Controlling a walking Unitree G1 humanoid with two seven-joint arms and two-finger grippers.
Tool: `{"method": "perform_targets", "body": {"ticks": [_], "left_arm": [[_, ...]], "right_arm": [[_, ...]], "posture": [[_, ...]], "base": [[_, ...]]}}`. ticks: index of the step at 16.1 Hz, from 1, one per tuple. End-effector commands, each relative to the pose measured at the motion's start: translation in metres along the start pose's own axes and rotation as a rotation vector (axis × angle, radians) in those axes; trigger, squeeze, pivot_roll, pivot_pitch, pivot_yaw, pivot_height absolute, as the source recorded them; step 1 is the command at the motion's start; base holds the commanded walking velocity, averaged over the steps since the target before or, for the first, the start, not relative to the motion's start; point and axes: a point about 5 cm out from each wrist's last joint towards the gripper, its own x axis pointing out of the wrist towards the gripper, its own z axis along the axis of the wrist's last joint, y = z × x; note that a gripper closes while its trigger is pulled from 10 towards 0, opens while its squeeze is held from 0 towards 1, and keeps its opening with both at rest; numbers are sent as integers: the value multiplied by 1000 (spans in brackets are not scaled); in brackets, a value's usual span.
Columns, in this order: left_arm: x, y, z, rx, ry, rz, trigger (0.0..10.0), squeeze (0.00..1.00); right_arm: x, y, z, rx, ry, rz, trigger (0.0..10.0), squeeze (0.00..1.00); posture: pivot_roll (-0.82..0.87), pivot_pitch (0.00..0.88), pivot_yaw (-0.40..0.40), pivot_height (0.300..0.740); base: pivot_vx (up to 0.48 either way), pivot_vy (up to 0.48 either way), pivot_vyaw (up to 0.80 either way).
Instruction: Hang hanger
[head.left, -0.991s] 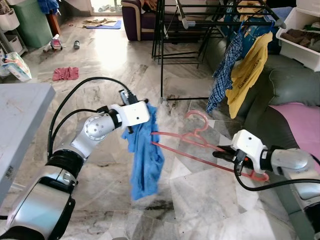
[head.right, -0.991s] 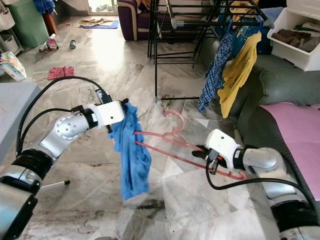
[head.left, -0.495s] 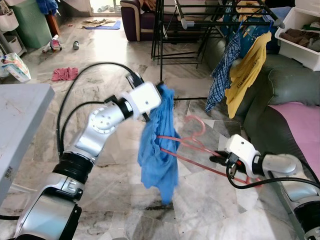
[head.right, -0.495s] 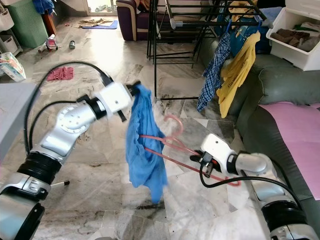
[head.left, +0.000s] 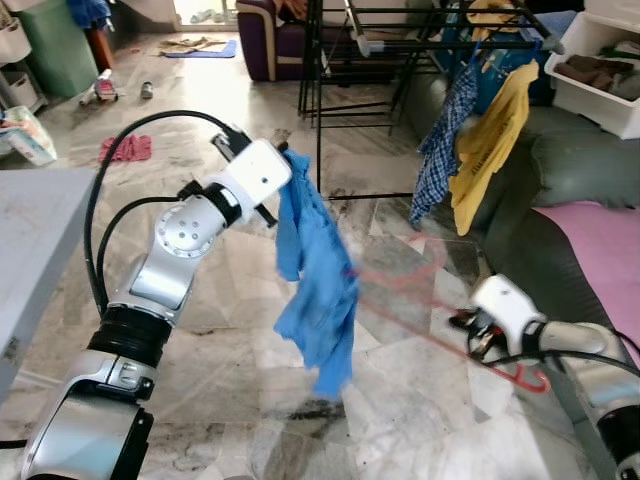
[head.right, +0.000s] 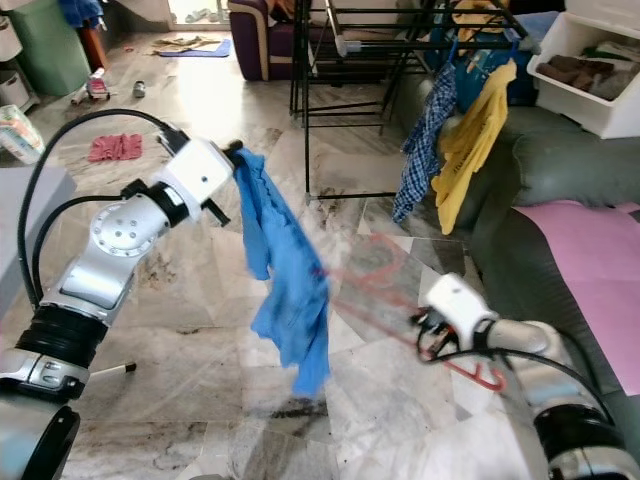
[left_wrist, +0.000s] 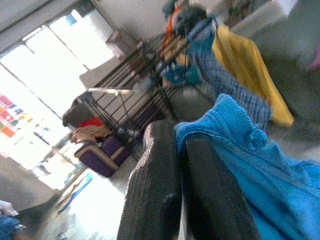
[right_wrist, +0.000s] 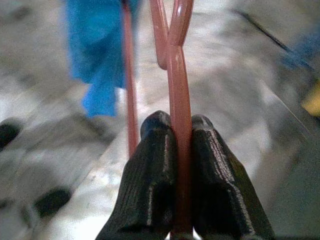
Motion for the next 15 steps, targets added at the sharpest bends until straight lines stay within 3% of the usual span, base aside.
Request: {"method": "perform_targets", "body": {"ticks": [1,3,4,6,7,9,10,11,13,15], "left_arm": [[3,6,32,-1,-156,25,10000,0],[3,-15,66,-27,-335,-28,10000,0],[3,-15,66,-27,-335,-28,10000,0],[-1,-58,96,-107,-481,-153,10000,0],[-5,-75,101,-147,-503,-208,10000,0],[-11,-102,104,-195,-516,-309,10000,0],[-15,-118,101,-177,-506,-376,10000,0],[-17,-132,92,-237,-461,-417,10000,0],[-16,-145,71,-187,-371,-444,10000,0],[-13,-158,29,-141,-171,-394,10000,0]], "right_arm": [[-4,-16,-2,107,-5,-132,10000,0],[-3,-33,1,347,-67,-303,10000,0],[-3,-33,1,347,-67,-303,10000,0],[-9,-57,12,583,-208,-542,10000,0],[-13,-66,21,701,-308,-602,10000,0],[-17,-76,37,849,-468,-638,10000,0],[-17,-80,48,933,-554,-635,10000,0],[-17,-83,64,1019,-658,-625,10000,0],[-9,-79,85,1077,-726,-525,10000,0],[8,-51,120,965,-757,-274,10000,0]], "posture": [[59,78,-52,740],[64,75,-63,740],[64,75,-63,740],[68,72,-65,740],[66,71,-63,740],[66,69,-62,740],[62,68,-61,740],[63,66,-61,740],[65,65,-60,740],[52,67,-57,740]], "base": [[0,0,0],[0,0,0],[0,0,0],[0,0,0],[0,0,0],[0,0,0],[0,0,0],[0,0,0],[0,0,0],[0,0,0]]}}
